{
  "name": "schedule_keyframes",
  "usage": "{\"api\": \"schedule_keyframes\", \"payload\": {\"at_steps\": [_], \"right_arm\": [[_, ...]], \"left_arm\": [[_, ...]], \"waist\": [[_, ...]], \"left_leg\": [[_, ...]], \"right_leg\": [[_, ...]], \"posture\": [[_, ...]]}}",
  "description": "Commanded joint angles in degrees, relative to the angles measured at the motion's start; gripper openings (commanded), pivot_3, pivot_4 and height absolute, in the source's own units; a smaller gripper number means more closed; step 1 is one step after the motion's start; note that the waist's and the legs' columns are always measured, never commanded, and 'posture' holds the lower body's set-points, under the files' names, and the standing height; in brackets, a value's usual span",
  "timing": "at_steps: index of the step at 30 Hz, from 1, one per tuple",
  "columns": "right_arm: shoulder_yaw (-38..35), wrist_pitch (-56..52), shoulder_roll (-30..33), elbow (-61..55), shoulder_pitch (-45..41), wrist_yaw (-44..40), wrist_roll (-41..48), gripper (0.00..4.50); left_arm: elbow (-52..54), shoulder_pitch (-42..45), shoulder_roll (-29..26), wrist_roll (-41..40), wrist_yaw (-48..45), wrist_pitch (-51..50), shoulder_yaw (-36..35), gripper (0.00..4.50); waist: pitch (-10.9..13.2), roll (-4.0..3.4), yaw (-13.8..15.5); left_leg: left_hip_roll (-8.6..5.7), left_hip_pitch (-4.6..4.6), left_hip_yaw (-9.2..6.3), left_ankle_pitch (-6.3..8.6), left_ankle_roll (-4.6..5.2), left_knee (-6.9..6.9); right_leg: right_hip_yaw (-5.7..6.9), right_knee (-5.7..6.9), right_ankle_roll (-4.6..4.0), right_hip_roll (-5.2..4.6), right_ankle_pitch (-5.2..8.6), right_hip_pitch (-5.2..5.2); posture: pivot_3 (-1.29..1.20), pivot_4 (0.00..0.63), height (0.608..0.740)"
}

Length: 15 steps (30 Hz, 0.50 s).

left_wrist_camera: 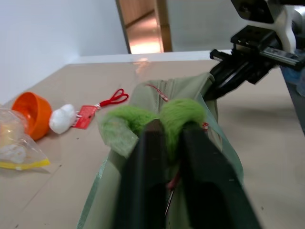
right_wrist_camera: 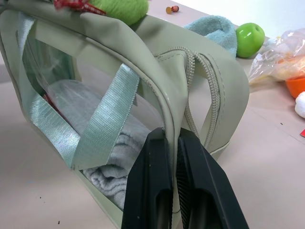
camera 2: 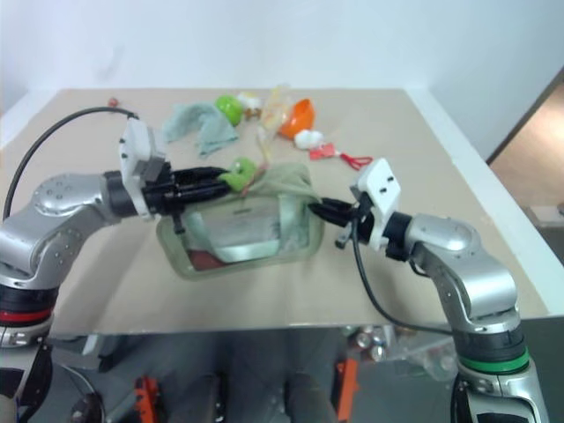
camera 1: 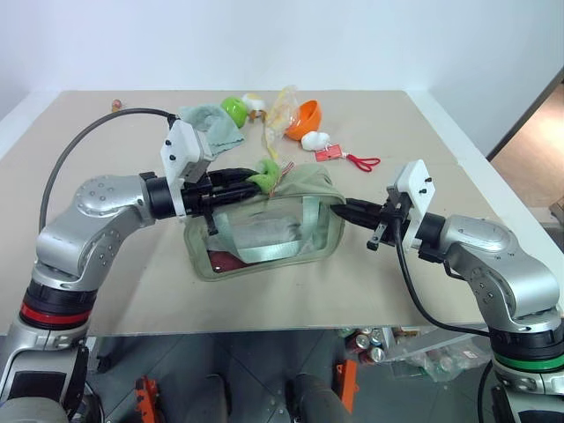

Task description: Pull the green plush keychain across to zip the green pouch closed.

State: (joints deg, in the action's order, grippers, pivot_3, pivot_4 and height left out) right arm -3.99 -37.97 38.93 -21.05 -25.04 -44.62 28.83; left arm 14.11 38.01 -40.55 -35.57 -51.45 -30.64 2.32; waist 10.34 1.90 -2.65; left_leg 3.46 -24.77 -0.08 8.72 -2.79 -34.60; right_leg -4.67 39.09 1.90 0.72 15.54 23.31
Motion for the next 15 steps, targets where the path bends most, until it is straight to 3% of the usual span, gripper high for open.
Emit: {"api": "schedule_keyframes", "payload": {"at_steps": [1, 5, 15], "right_arm": [[-1.3, 1.4, 0.3, -2.1, 0.2, 0.2, 0.4, 0.0], [-1.1, 2.3, 0.3, -1.2, 0.2, -0.3, 0.3, 0.0], [0.8, 4.4, 0.1, 1.6, -1.5, -2.9, -0.3, 0.0]], "left_arm": [[2.6, 1.4, -2.1, -3.9, -1.2, -3.9, -4.5, 2.45], [7.7, -3.3, -6.2, -8.6, -1.2, -8.2, -11.3, 3.69], [18.8, -22.7, -9.6, -13.7, 7.9, -14.9, -27.9, 3.69]], "waist": [[0.0, 0.0, 0.0], [0.0, -0.01, -0.2], [0.0, -0.01, -0.1]], "left_leg": [[0.0, 0.0, 0.0, 0.0, 0.0, 0.0], [0.03, -0.02, 0.0, 0.01, 0.0, 0.01], [0.07, 0.05, 0.0, 0.0, 0.01, -0.03]], "right_leg": [[0.0, 0.0, 0.0, 0.0, 0.0, 0.0], [0.0, 0.0, 0.0, 0.01, 0.01, 0.04], [0.05, 0.02, -0.03, -0.02, 0.01, -0.04]], "posture": [[0.0, 0.15, 0.74], [0.0, 0.15, 0.74], [0.0, 0.15, 0.74]]}}
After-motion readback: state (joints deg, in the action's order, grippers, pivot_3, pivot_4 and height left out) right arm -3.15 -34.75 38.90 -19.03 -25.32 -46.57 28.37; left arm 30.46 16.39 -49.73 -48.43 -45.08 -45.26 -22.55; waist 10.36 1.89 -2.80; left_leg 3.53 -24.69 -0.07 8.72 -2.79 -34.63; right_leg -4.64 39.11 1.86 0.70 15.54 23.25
